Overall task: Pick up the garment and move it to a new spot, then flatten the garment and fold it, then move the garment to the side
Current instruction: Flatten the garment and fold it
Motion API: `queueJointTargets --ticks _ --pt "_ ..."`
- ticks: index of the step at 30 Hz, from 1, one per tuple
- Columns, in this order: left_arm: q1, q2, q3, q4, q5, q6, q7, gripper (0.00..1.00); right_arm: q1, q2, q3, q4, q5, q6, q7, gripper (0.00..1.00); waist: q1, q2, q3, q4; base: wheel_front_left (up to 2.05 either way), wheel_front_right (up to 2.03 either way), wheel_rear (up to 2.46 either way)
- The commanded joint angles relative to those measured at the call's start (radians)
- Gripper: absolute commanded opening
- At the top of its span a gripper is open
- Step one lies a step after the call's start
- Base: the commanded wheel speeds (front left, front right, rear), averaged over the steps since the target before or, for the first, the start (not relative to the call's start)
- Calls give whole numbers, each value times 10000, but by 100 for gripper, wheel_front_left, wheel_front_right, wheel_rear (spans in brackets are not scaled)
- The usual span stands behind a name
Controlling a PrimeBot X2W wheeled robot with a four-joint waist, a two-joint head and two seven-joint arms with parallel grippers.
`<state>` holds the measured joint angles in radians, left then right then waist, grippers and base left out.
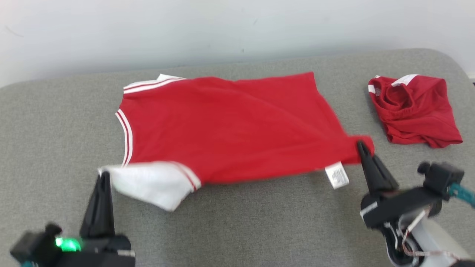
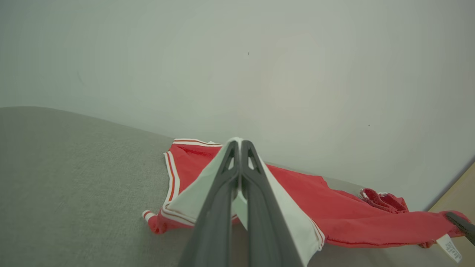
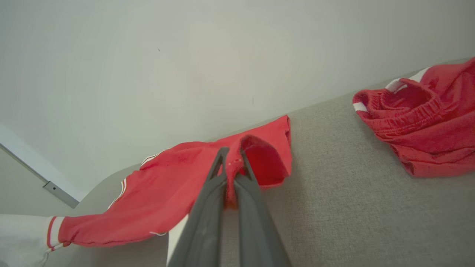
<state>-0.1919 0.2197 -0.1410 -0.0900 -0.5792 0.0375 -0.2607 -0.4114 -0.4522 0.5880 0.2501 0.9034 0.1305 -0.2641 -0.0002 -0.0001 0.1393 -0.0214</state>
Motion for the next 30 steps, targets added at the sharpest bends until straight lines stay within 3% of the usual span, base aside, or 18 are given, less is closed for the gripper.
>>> queueJointTargets --ticks 1,12,22,30 --pt "616 -185 160 -102 173 -40 -41 0 488 -3 -87 -152 -120 5 -12 0 2 1 -158 -37 0 0 0" --pt "2835 -1511 1072 -161 363 -346 -42 0 2373 -77 -177 -571 -768 5 24 0 2 1 -684 214 0 0 0" --pt "3595 -1671 1070 444 534 -432 -40 0 3783 113 -768 -614 -1096 5 407 0 2 1 -947 437 0 0 0" --pt "3580 -1682 881 1204 253 -539 -40 0 3810 295 -862 -306 -1556 5 743 0 2 1 -885 346 0 0 0"
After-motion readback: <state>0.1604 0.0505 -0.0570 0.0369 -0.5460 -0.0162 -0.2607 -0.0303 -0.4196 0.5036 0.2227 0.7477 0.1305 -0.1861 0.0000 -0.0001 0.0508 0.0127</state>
